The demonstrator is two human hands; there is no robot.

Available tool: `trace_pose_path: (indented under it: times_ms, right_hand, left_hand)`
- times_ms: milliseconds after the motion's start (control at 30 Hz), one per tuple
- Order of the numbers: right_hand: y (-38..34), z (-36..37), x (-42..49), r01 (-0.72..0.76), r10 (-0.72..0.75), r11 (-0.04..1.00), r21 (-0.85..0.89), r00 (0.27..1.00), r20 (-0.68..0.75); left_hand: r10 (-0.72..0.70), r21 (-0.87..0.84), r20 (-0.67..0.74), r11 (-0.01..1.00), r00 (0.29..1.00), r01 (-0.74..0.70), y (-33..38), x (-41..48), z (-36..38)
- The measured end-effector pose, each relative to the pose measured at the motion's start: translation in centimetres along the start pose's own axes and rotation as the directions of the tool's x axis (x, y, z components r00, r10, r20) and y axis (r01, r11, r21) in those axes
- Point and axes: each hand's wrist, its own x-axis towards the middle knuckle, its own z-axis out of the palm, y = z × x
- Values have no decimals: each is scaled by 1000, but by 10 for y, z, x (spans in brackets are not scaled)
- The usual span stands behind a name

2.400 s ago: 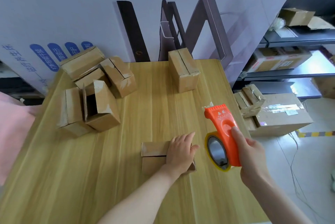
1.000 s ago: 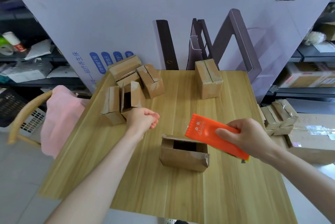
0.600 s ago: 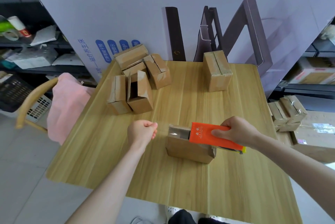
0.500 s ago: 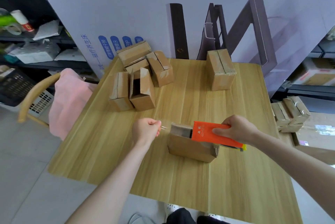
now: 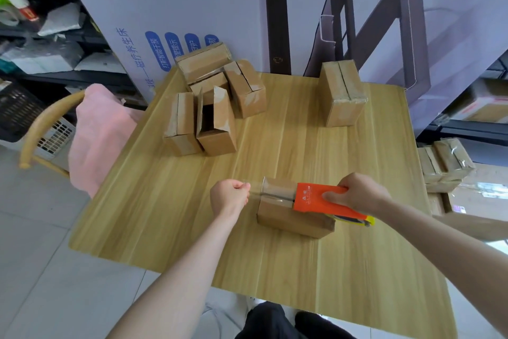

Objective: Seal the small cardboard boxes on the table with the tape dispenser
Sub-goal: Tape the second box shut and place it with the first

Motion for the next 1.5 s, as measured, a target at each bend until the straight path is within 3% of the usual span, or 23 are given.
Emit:
trace_pose_path:
  times_ms: [467,667,900,967,1033,1133,1200,1300,1400,1500]
  right_hand:
    - [-24,8,9,-66,54,984,-167,996,-71]
    - [-32,10,9,-71,54,976,-207,995,-88]
    - [-34,8,7,-73,57,978,-195,995,-83]
    - [-34,9,7,-73,57,978,-194,995,-88]
    - [-34,9,7,-74,57,979,-191,994,-91]
    - [-34,10,7,-73,57,978,-193,994,-88]
    - [-34,10,8,-74,57,978,-196,994,-90]
    - [-36,9,9,-72,55,980,-188,994,-94]
    - [-34,8,8,-75,60,981,-180,995,-85]
    - [-32,8,6,-75,61,980,-185,995,-80]
  left_hand:
    - [-149,-79,39,985,988,152,-31,22,36]
    - [50,149,44,987,998,-56,-35,17,50]
    - [29,402,64,914,997,-53,-30,28,47]
    - [43,323,32,945,999,-51,-34,27,45]
    - [70,130,-17,989,997,-67,-34,22,46]
    - [102,-154,140,985,985,-80,-28,3,63]
    - [156,-192,245,975,957,-110,-29,-6,73]
    - [169,-116,258,983,951,-143,-27,-4,75]
    - [314,128,217,929,924,-346,-28,1,71]
    - [621,206,218,725,753,-657,-11,5,73]
